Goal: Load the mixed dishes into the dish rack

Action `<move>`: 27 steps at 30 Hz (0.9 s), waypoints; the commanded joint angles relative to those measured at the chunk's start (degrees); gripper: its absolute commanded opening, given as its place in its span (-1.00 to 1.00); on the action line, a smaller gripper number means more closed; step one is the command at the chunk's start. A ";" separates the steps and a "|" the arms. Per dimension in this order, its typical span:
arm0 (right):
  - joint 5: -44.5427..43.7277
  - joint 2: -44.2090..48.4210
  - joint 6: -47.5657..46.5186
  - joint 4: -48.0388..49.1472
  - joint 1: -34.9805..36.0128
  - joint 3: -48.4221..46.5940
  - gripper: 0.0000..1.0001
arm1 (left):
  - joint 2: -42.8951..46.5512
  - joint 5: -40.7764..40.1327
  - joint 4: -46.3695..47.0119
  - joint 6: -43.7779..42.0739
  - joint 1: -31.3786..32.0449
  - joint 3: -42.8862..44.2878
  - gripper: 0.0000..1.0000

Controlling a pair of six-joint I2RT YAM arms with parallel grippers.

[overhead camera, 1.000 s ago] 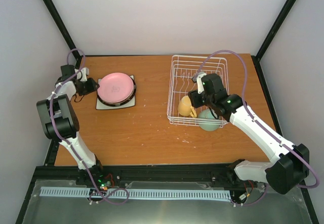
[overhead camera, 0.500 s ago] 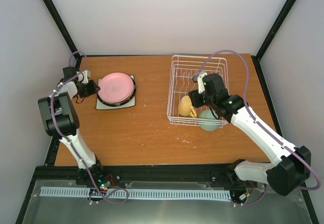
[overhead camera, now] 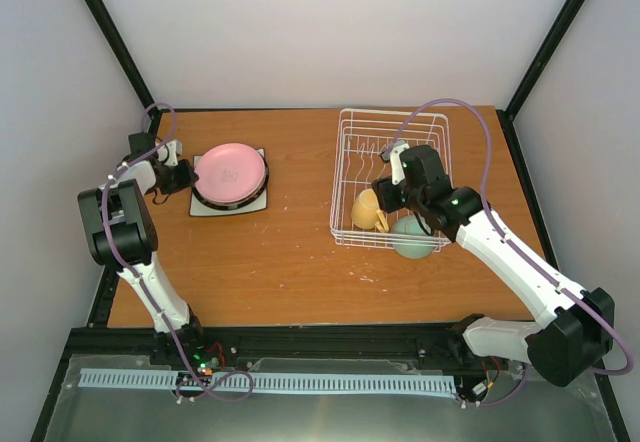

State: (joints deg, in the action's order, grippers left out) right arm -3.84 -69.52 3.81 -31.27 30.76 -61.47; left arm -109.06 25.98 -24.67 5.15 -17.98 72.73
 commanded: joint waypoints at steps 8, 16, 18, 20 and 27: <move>0.46 1.04 -0.78 0.13 -0.34 -1.09 0.16 | 0.17 0.43 0.13 -1.15 0.32 0.90 -0.99; 1.37 1.48 -0.50 0.90 -0.33 -0.95 0.16 | 3.95 2.32 -0.40 -0.33 0.32 1.08 -0.99; 1.66 1.65 -0.53 1.39 -0.35 -1.00 0.16 | 5.37 3.19 -0.64 0.04 0.36 1.40 -0.99; 2.00 1.75 -0.39 1.90 -0.35 -1.08 0.16 | 6.97 3.73 -0.70 0.42 0.38 1.45 -0.99; 10.93 0.93 1.30 5.52 -0.35 -1.71 0.18 | 12.68 7.09 -0.82 2.09 0.32 0.90 -0.99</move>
State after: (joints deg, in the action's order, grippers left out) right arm -0.05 -68.99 3.99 -29.43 30.76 -61.47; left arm -100.95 28.56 -25.69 5.45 -17.87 72.75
